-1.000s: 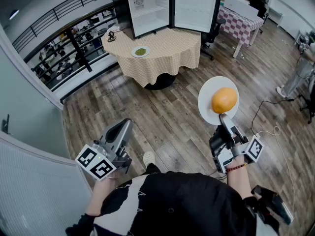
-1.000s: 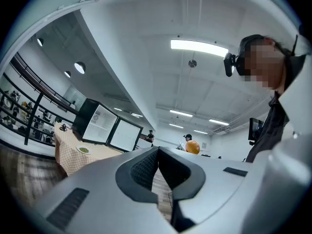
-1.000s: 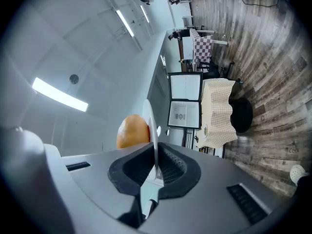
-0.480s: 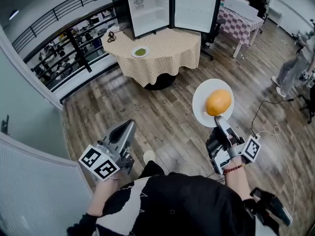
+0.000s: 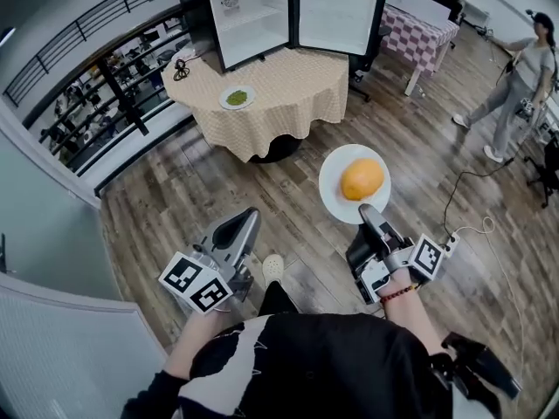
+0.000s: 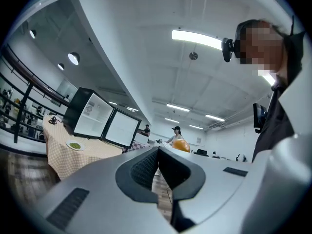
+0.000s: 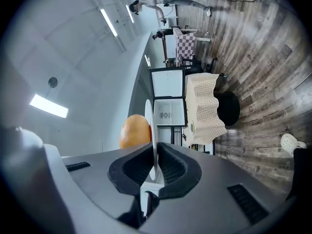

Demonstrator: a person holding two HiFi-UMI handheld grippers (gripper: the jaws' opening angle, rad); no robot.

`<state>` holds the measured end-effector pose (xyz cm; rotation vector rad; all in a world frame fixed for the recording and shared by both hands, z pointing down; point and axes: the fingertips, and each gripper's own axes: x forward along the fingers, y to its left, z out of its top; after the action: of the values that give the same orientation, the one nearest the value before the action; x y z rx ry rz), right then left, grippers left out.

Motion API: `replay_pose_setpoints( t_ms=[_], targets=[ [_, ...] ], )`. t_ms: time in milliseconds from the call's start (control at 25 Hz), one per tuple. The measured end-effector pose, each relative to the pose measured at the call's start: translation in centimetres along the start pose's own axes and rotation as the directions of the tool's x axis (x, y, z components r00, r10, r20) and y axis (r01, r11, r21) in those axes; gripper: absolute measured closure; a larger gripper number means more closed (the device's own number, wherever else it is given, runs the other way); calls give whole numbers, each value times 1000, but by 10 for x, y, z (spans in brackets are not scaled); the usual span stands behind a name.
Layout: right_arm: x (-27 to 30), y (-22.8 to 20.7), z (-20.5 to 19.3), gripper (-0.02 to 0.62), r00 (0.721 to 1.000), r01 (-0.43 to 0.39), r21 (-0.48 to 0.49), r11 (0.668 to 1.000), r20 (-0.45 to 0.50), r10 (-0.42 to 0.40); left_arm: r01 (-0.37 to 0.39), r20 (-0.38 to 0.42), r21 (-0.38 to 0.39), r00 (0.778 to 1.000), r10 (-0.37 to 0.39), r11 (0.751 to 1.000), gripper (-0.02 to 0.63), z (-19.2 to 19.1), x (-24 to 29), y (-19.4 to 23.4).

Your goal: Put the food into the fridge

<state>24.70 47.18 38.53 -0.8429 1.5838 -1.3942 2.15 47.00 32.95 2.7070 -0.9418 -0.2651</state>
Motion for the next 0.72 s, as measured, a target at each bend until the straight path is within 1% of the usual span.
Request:
replay_pose_setpoints(
  t_ms=[120,280,440,600,720],
  targets=[
    [44,-18,10,566,999,20,7,1000,31,-20,48,-23,-25,999,-48,999,595,1,25,42],
    [92,-27,27,566,999,33,7,999,39,-33,85,-62,-35,994,-88,996,595,7,56,85],
    [148,-26,42,566,999,42,-26,999,31,-41,100,-50,-33,994,-102,994,594,34,91,135],
    [199,-32,50,566,999,41,-17,999,28,-40,118,-35,-25,992,-119,993,595,52,120,177],
    [247,-43,54,566,998,48,-8,999,34,-47,119,-49,-25,992,-120,993,595,61,139,221]
  ],
)
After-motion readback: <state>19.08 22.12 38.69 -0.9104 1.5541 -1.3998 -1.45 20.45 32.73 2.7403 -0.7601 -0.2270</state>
